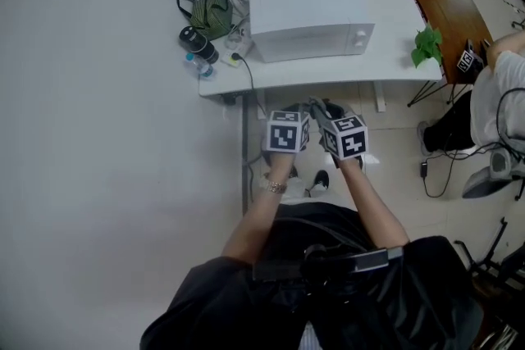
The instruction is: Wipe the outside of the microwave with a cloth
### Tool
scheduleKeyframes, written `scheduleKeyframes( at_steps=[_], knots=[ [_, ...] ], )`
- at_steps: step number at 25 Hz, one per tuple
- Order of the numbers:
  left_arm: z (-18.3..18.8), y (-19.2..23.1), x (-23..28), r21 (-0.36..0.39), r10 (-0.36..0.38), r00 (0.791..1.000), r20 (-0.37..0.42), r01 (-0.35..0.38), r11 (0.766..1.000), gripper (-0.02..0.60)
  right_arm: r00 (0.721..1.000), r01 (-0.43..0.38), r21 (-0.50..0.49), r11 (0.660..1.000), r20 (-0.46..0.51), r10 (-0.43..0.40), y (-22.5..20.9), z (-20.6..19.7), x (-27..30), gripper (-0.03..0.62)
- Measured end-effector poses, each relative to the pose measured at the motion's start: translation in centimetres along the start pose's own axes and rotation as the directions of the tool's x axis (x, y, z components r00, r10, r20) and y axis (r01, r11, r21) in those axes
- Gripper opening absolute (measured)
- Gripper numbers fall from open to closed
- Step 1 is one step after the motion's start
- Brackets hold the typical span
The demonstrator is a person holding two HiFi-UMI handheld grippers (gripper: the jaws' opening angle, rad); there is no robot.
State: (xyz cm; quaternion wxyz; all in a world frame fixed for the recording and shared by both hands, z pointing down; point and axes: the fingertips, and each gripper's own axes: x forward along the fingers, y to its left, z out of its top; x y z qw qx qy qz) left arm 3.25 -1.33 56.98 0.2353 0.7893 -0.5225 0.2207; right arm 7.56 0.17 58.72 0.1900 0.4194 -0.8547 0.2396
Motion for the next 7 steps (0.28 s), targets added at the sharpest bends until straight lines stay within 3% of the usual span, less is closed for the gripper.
scheduleKeyframes(
  at_steps=[7],
  knots=[
    [1.3, 1.4, 0.5, -0.007, 0.003, 1.0, 0.015, -0.003, 1.0, -0.006, 0.999, -0.028, 0.001, 1.0, 0.015, 0.028, 0.8, 1.0, 0.2, 0.066]
  ],
)
